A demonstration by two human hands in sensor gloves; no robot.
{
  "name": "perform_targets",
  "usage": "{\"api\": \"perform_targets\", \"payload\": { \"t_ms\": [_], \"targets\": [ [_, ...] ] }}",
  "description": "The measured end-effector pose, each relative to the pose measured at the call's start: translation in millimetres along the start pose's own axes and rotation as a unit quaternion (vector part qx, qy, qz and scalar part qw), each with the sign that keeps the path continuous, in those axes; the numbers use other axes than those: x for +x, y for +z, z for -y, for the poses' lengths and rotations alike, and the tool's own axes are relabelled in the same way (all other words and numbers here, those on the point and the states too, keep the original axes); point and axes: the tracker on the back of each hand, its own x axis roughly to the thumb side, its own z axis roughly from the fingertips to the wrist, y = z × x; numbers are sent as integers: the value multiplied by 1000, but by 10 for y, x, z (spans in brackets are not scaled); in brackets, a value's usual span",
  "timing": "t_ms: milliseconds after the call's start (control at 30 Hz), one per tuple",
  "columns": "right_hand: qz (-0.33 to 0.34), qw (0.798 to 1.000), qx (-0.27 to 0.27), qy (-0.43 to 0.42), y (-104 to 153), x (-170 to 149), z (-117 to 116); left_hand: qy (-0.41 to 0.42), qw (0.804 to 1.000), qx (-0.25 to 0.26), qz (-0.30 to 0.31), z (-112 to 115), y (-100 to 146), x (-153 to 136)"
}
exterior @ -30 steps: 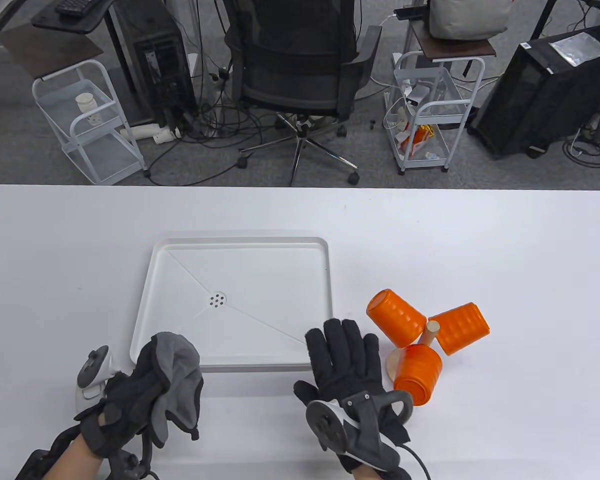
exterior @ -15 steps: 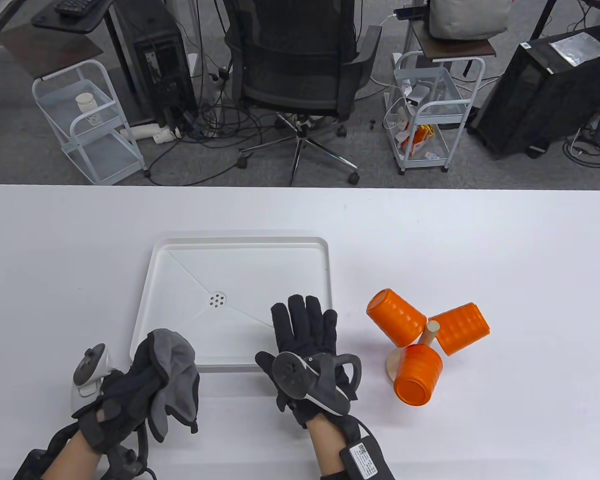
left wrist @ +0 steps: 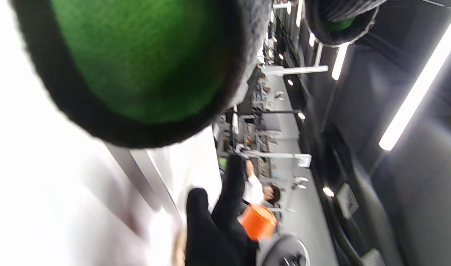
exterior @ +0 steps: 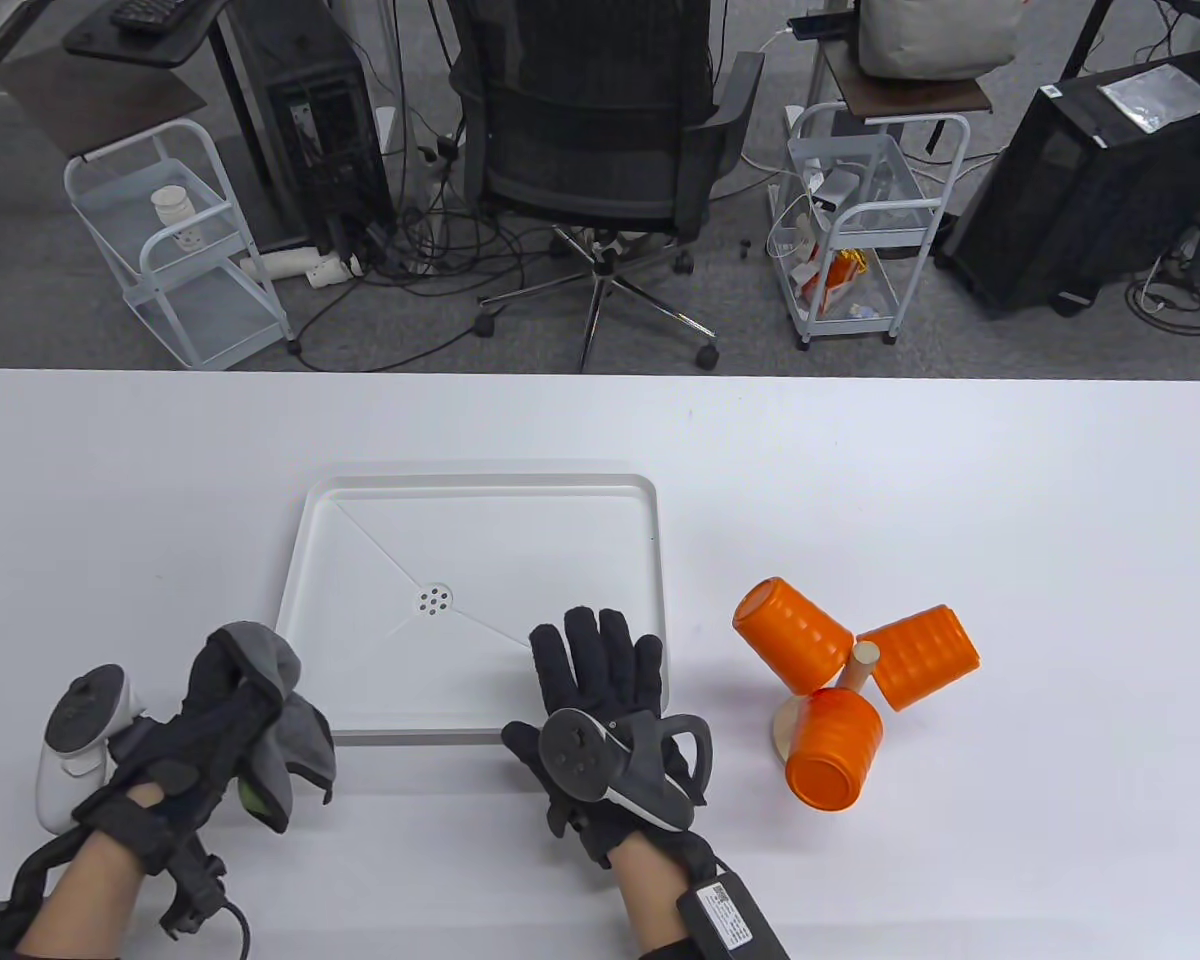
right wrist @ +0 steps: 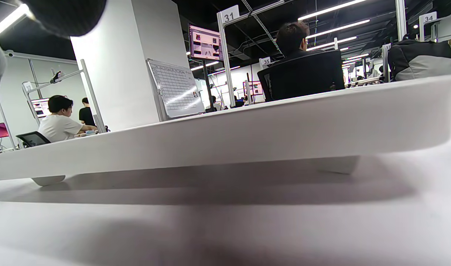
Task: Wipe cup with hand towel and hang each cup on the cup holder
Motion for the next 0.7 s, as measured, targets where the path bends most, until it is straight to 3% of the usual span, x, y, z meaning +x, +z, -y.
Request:
{"api": "perform_targets", "payload": {
  "t_ms": [200, 367, 700],
  "targets": [
    [-12, 1000, -2, -28, 0, -84, 22, -31, 995, 70, -71, -510, 155, 83],
    [-11, 999, -16, -47, 15, -107, 80, -45, 985, 127, -108, -808, 272, 99],
    [-6, 998, -18, -66, 18, -113, 85, -53, 967, 183, -171, -1032, 348, 90]
  ]
}}
